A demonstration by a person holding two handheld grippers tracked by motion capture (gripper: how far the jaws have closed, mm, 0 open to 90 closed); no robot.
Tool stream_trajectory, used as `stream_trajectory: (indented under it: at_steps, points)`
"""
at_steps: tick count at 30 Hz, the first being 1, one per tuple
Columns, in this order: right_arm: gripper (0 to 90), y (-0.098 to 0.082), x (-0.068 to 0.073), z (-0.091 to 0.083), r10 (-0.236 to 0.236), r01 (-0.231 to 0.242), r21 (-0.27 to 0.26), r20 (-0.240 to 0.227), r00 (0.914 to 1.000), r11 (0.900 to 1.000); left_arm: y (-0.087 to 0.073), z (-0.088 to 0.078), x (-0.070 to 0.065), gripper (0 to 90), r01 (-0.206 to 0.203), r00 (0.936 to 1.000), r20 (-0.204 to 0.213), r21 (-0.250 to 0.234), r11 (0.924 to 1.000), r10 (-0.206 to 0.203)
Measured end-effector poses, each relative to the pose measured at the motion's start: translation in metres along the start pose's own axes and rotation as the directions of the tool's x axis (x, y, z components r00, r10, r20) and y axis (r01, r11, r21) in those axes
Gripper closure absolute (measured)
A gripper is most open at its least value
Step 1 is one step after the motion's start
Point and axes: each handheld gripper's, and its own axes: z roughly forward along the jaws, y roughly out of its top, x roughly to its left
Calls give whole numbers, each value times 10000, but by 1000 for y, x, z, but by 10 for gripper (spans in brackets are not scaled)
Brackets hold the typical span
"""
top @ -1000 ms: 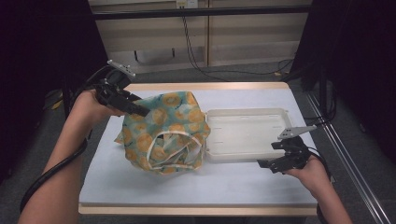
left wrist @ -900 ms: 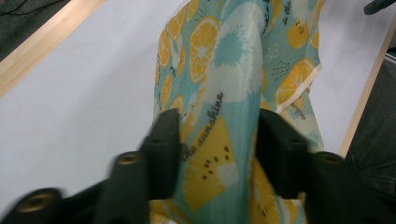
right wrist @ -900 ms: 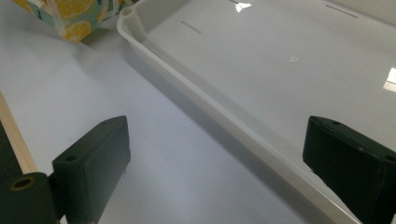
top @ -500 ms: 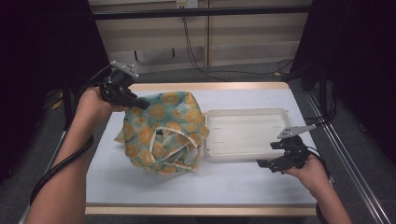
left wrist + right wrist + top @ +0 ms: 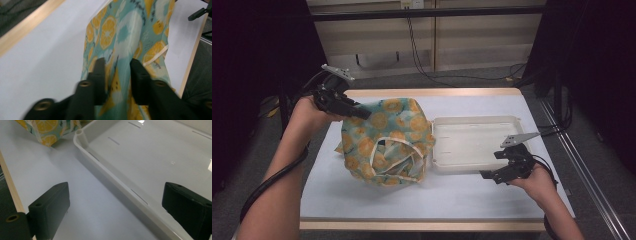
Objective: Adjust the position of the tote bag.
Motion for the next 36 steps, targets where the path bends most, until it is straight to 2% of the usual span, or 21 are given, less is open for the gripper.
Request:
stream_trajectory:
  at_steps: [1,2,3,5,7,9,11,13,14,15,17,18,20,24,26,30,32,34,36]
  points:
    - [77,2,1,1,-92,92,-10,-44,9999,10000,-1,-1,0,457,221,9997,-98,14,9998,-220]
    - [78,4,1,2,-144,144,-33,-141,9998,9999,-4,-2,-1,395,837,9965,-7,-307,9960,-838]
    - [78,7,2,3,-180,180,23,-145,9997,9998,-7,-5,-1,402,945,9955,44,-592,9938,-944]
    - [77,13,3,4,-223,222,-50,-192,9996,9997,-11,-9,-2,331,1166,9932,76,-821,9898,-1164]
    - [77,19,4,4,-191,188,-86,-314,9993,9998,-13,-11,-4,232,1217,9924,-104,-705,9901,-1227]
    - [76,24,5,5,-140,138,-70,-395,9991,9999,-15,-12,-6,182,1172,9929,-137,-648,9910,-1183]
    - [74,29,7,5,-110,108,-45,-452,9989,9999,-19,-14,-7,164,1305,9910,-240,-569,9898,-1320]
    - [76,35,7,6,-204,198,-118,-502,9985,9997,-21,-14,-7,144,1561,9862,-440,-706,9852,-1594]
    - [76,37,7,6,-133,124,-144,-596,9981,9998,-23,-15,-6,133,1536,9864,-494,-609,9863,-1566]
    - [77,40,7,7,-145,131,-216,-652,9978,9997,-24,-15,-8,117,1791,9816,-532,-738,9811,-1832]
    - [79,45,6,8,-143,126,-247,-723,9973,9996,-27,-16,-7,120,1597,9848,-609,-539,9857,-1629]
    - [80,47,6,8,-147,129,-253,-709,9974,9996,-28,-16,-9,128,1722,9826,-606,-593,9833,-1757]
    - [79,52,6,10,-108,86,-308,-712,9974,9995,-30,-17,-10,126,1567,9849,-676,-404,9868,-1591]
    - [78,60,8,14,-299,286,-167,-809,9963,9995,-33,-19,-13,103,1552,9821,-1041,-227,9876,-1567]
    - [74,65,9,17,-417,407,-139,-870,9953,9991,-35,-21,-14,98,1540,9820,-1075,-191,9879,-1552]
    - [65,75,12,20,-614,603,-146,-987,9932,9981,-41,-24,-18,122,1746,9784,-1052,-418,9837,-1781]
    - [64,81,13,22,-711,703,-114,-1024,9922,9975,-45,-24,-20,131,1680,9796,-1073,-291,9854,-1702]
    - [79,86,14,24,-774,761,-174,-1008,9919,9970,-48,-24,-20,148,1742,9780,-1128,-192,9845,-1752]
    - [92,92,15,26,-812,801,-146,-1091,9907,9967,-51,-24,-22,178,1769,9769,-1160,-316,9837,-1795]
